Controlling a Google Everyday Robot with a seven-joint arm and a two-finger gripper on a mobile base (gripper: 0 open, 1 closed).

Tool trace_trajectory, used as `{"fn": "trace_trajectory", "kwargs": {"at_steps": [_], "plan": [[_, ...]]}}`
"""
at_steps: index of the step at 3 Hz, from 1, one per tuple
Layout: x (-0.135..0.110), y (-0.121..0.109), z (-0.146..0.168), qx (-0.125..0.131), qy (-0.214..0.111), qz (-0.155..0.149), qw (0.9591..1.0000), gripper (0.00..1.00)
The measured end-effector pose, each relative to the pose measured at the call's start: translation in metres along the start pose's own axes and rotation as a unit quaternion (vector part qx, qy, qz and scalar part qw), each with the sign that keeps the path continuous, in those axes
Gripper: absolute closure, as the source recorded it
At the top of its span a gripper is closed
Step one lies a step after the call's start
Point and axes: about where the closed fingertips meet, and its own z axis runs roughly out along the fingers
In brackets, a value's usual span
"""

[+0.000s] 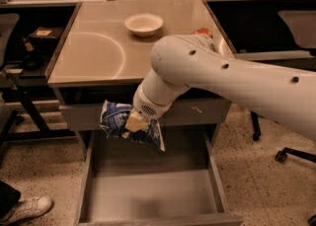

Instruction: Pick blue chip bag from middle drawer and place on counter

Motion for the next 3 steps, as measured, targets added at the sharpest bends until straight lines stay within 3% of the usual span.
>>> {"fn": "trace_trajectory", "kwargs": {"at_steps": [1, 2, 3], "plan": [[-0.029, -0.016, -0.035, 0.025, -0.009, -0.013, 0.9996, 1.00], [-0.078, -0.039, -0.079, 0.050, -0.014, -0.034, 0.9981, 1.00], [-0.079, -0.042, -0.075, 0.047, -0.011, -0.029, 0.9984, 1.00]]}}
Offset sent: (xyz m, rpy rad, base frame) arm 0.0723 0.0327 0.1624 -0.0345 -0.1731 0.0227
